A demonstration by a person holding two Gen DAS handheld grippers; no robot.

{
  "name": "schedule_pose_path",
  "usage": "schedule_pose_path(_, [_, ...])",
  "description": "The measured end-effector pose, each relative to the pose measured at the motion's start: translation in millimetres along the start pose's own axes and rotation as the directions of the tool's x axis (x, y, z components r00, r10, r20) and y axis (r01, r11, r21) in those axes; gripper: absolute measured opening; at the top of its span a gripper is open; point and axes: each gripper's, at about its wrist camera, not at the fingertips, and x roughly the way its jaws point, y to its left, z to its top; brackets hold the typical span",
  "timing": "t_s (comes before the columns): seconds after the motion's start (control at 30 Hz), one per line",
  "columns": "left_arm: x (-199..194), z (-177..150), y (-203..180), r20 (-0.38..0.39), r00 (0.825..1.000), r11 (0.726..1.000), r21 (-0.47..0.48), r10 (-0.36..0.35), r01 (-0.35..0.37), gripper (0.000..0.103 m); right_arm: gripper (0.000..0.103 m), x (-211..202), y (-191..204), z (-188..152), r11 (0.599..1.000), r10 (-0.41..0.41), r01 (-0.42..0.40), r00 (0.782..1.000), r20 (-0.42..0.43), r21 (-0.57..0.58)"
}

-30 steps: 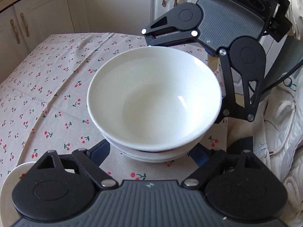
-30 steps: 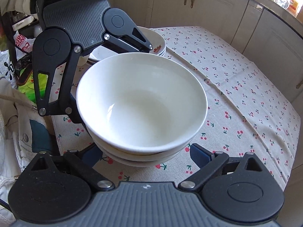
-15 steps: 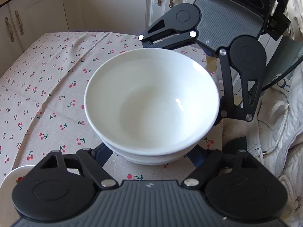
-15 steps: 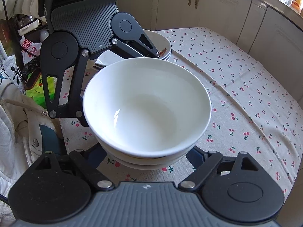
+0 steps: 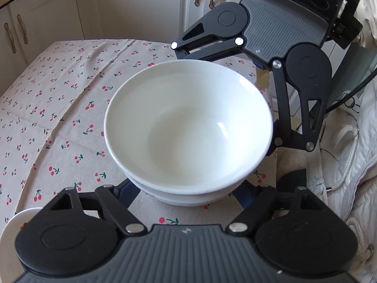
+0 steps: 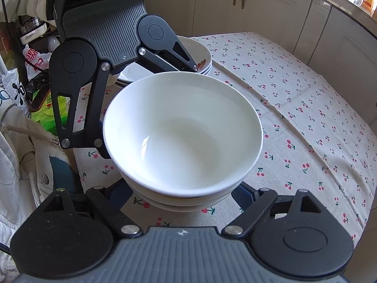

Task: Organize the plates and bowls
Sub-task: 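Carry the bowl stack with both tools and lower it onto the plate stack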

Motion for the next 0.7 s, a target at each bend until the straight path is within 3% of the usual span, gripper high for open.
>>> schedule_pose_path(0.7, [-9.1,4.9,-3.5,-0.012,1.000,1.000,0.019,0.011,-0.011,0.082,0.092,-6.1,2.4,9.2,1.000,-0.004,0.003,1.000,-0.019,-0.018])
